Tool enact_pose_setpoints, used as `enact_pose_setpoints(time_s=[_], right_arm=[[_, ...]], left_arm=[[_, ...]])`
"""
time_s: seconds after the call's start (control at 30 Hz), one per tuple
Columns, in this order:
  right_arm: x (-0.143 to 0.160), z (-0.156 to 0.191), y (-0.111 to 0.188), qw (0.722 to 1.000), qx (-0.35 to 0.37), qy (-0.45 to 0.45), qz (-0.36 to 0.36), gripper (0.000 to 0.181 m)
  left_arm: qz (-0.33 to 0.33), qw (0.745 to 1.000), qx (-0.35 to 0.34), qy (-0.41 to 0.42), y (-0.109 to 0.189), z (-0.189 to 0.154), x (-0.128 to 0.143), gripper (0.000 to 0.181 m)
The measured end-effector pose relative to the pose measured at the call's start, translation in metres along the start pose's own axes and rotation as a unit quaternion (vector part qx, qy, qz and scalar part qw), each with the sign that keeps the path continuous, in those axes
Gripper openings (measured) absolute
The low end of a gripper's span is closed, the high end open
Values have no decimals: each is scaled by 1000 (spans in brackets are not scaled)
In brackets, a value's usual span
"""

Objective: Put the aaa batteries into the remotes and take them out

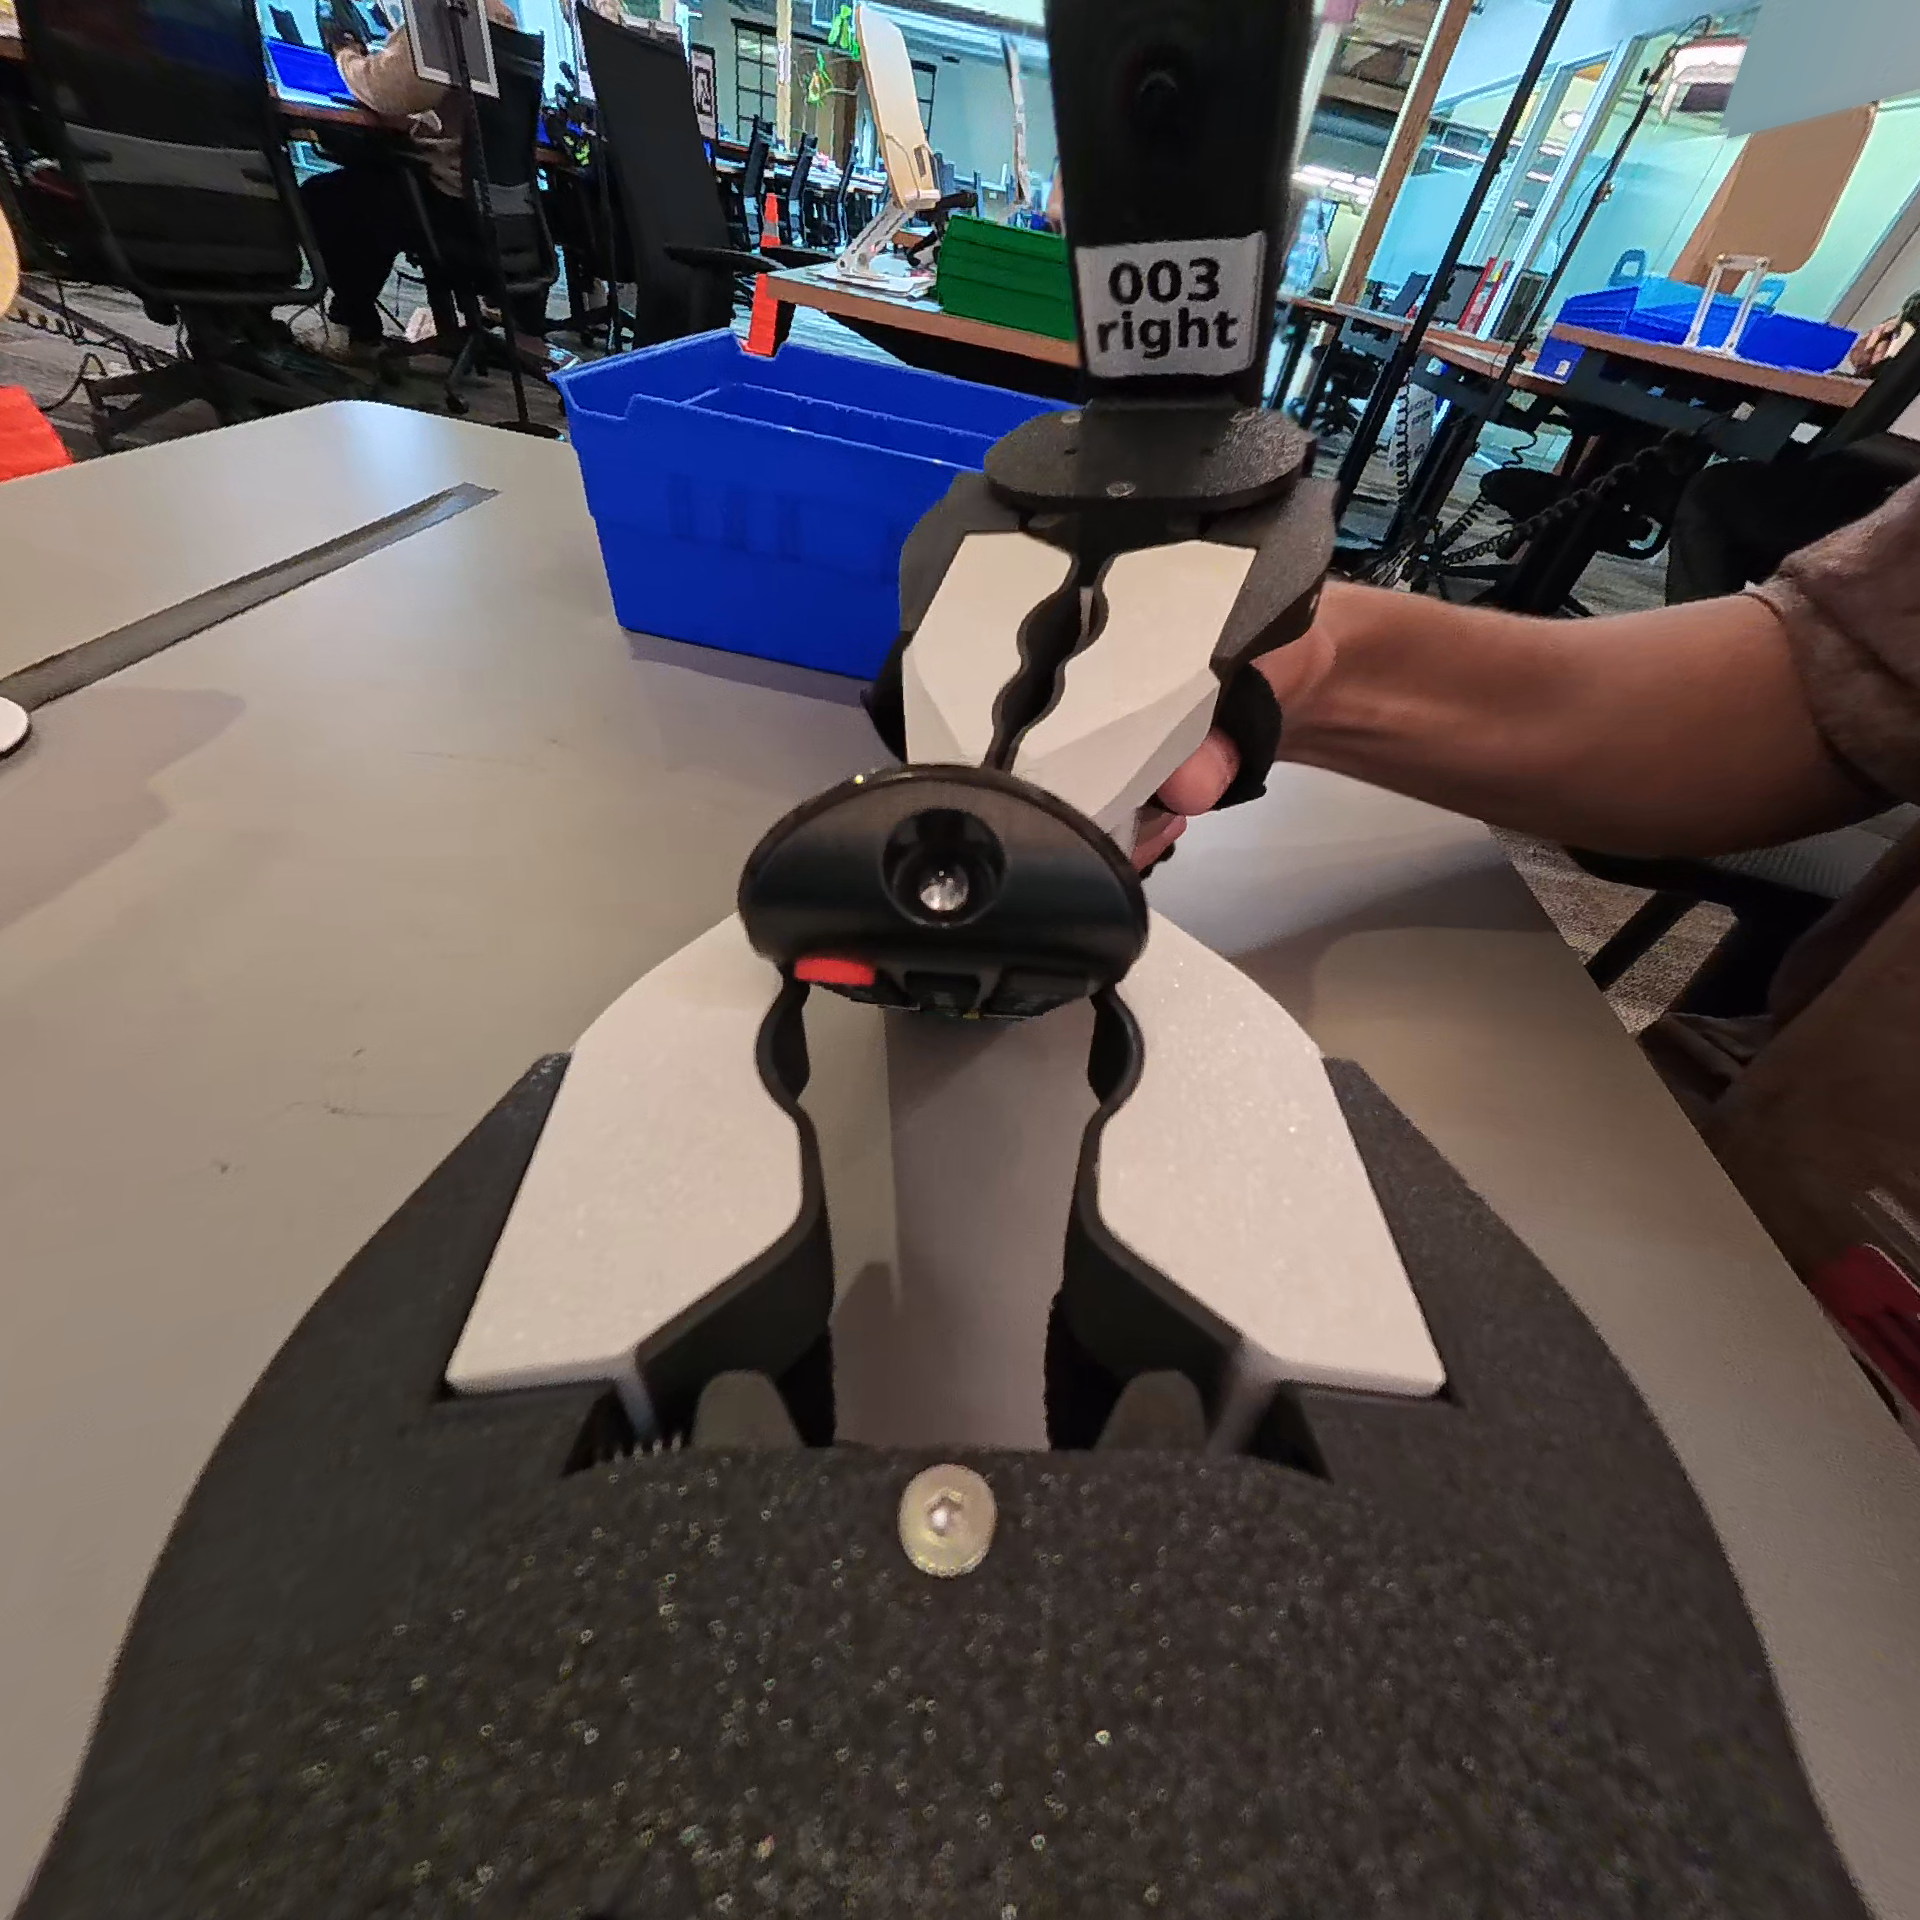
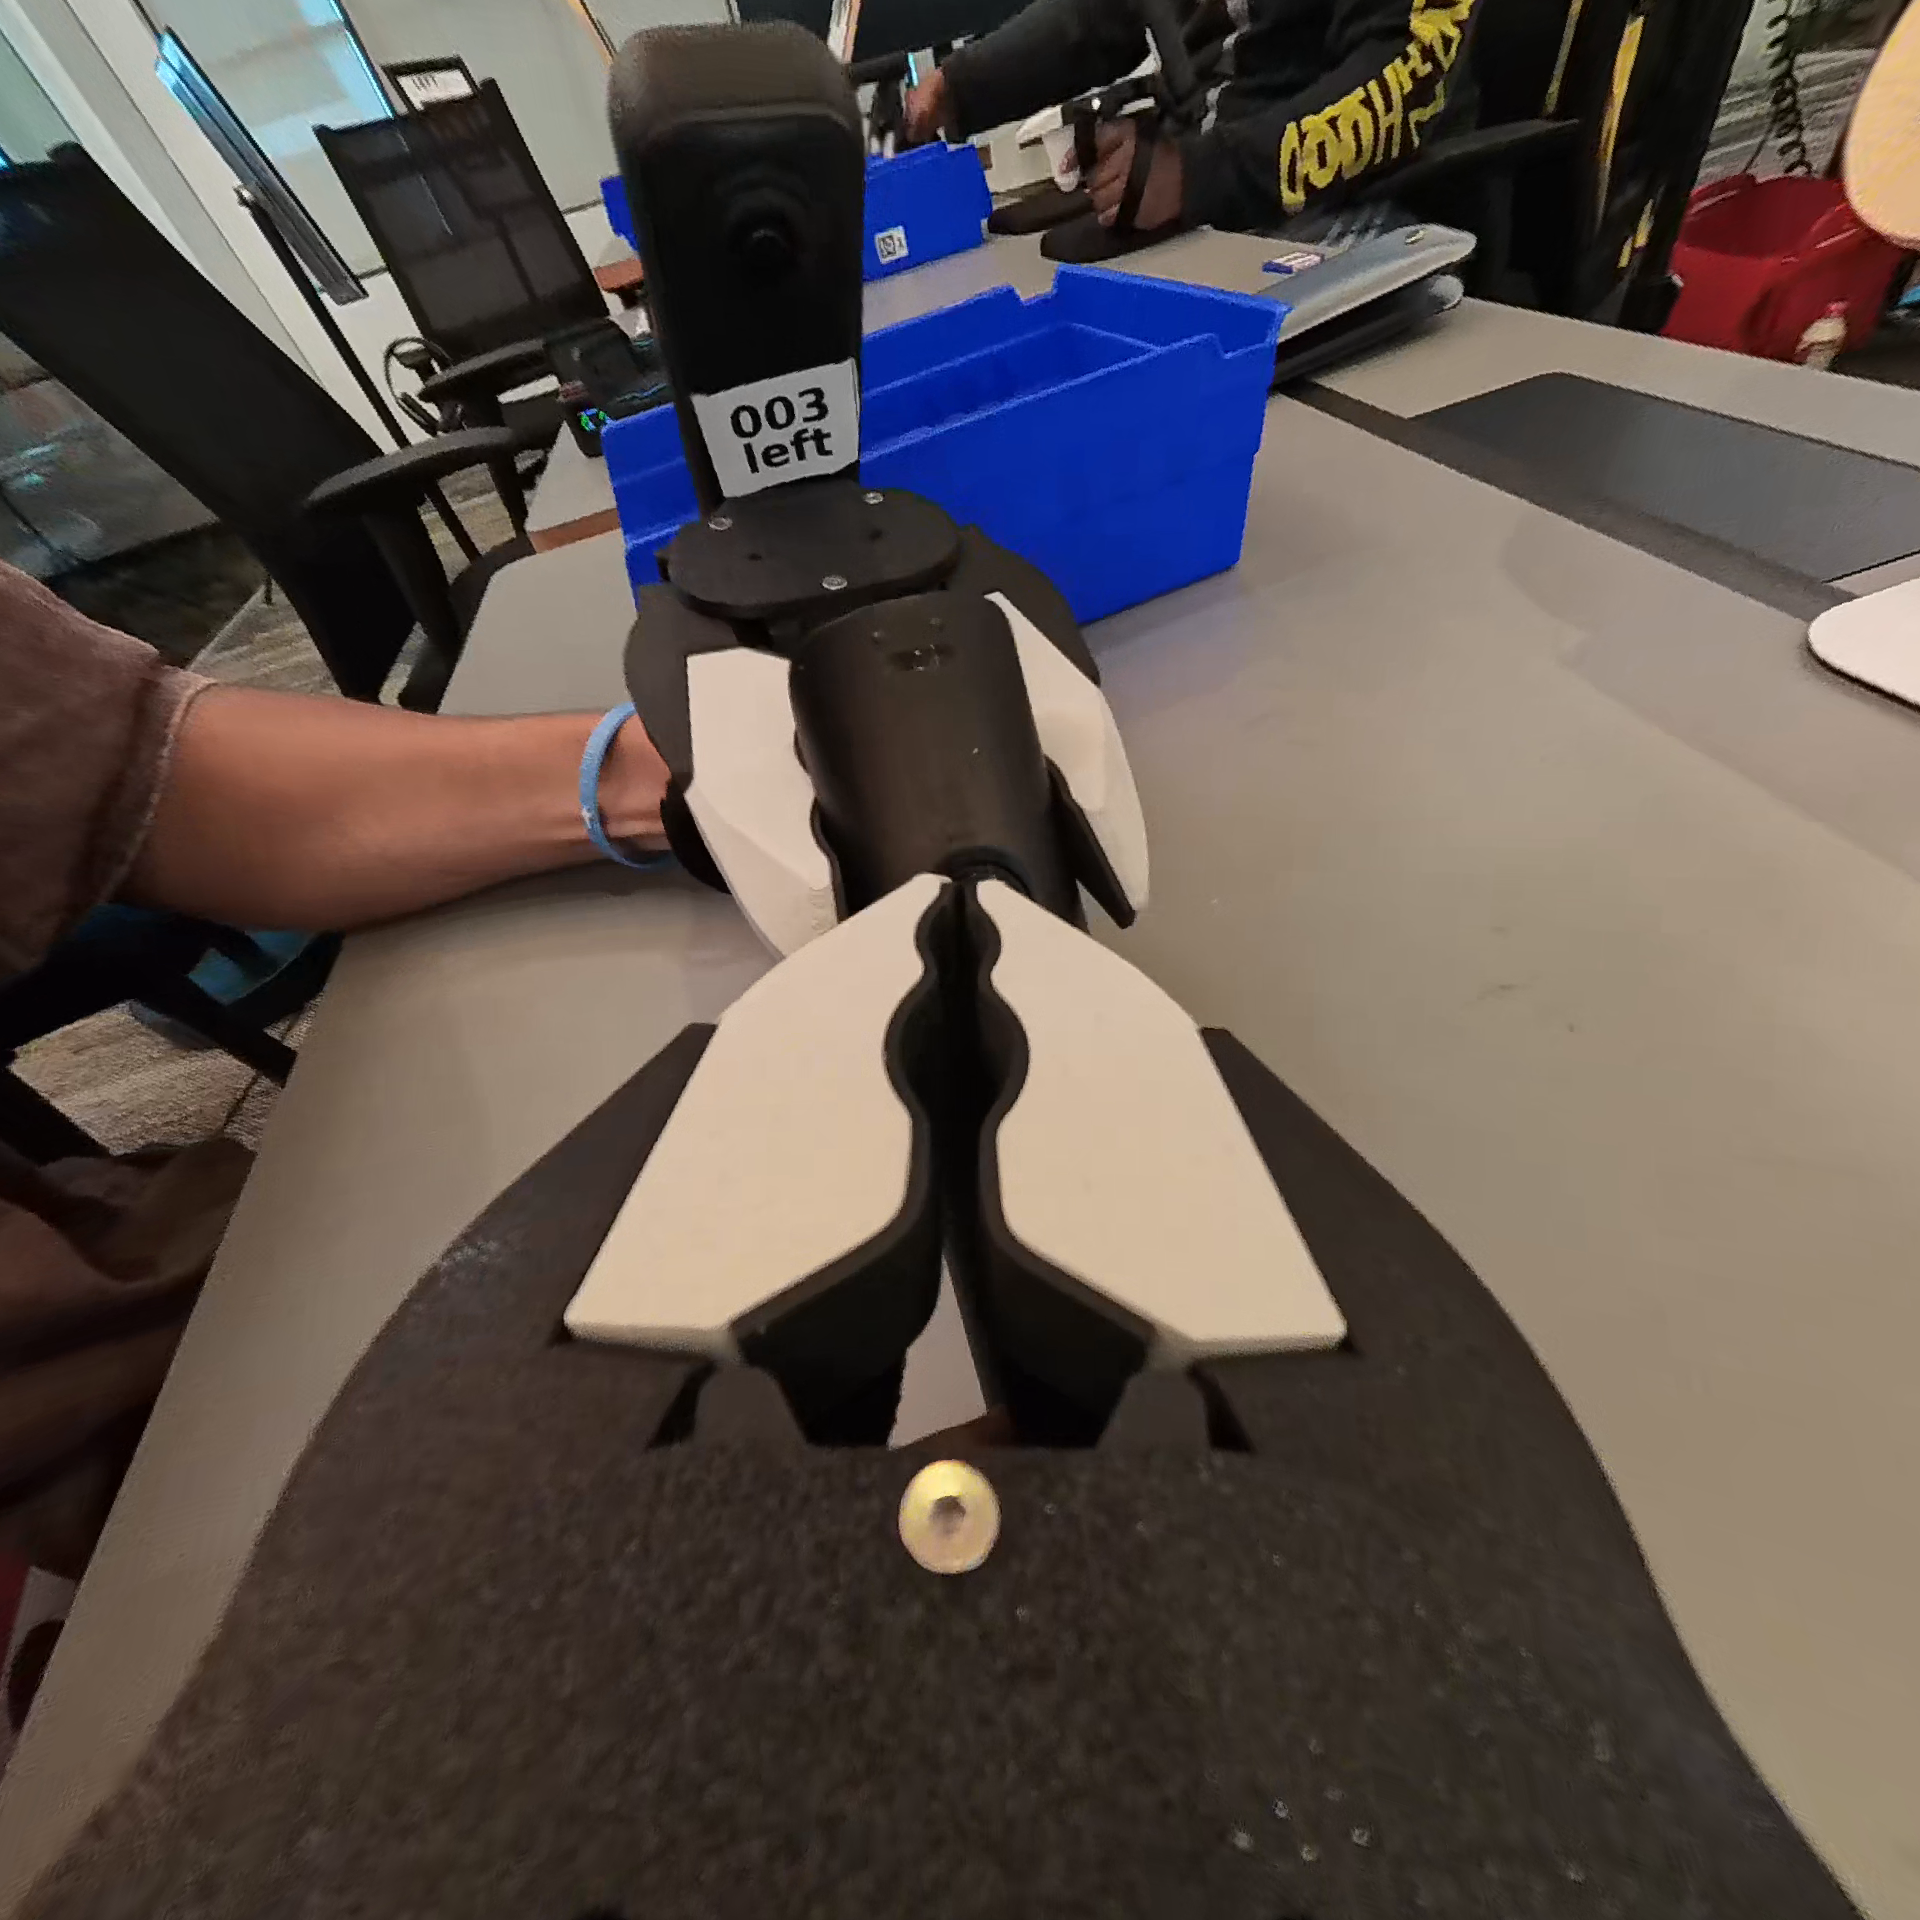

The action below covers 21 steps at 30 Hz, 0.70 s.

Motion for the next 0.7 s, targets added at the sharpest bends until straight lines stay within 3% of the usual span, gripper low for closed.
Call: enact_pose_setpoints(time_s=[0.17, 0.27, 0.37, 0.43, 0.53, 0.7], right_arm=[[3, -5, 10, 995, 66, 69, 41, 0], [7, 0, 23, 985, 114, 130, 5, 24], [14, 8, 19, 949, 189, 252, 14, 40], [11, 14, 10, 930, 203, 307, 4, 38], [10, 11, -2, 924, 203, 324, 11, 47], [14, 8, -9, 909, 210, 360, 23, 39]], left_arm=[[-8, 1000, 1, 7, 0, 1, -2, 52], [-13, 1000, 6, 23, 2, 3, -3, 52], [-8, 999, 8, 30, 0, 4, -2, 52], [-10, 999, 17, 43, 0, 4, -2, 52], [-8, 999, 18, 40, 0, 3, -1, 52], [-6, 999, 20, 44, -1, 2, -1, 52]])
Point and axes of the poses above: each gripper's, where its closed fingertips meet, y back along the fingers, x out of its underside, z = x × y across the jaws, the point moved 2 cm from there along y, back along the fingers, and after that the axes turned 4 degrees about -y, right-handed, at the moved point
